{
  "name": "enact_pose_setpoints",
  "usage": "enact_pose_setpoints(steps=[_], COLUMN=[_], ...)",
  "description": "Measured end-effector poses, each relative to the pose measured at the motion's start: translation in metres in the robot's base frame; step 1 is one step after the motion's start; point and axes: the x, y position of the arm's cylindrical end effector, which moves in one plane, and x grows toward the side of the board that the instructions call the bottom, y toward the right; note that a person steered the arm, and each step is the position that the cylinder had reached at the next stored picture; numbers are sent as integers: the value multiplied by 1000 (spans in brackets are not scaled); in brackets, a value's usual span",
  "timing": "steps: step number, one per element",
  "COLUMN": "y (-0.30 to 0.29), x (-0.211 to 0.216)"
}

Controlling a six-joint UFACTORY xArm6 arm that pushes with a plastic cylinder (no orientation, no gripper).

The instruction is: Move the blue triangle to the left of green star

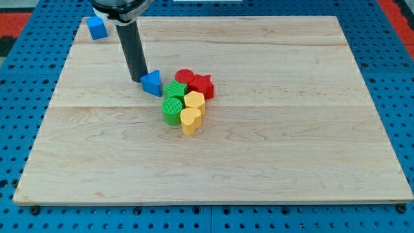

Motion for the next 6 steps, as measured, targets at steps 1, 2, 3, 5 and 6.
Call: enact_pose_setpoints(steps=[1,2,3,5,6], y=[0,3,23,31,10], x=[-2,-1,-21,7,-1])
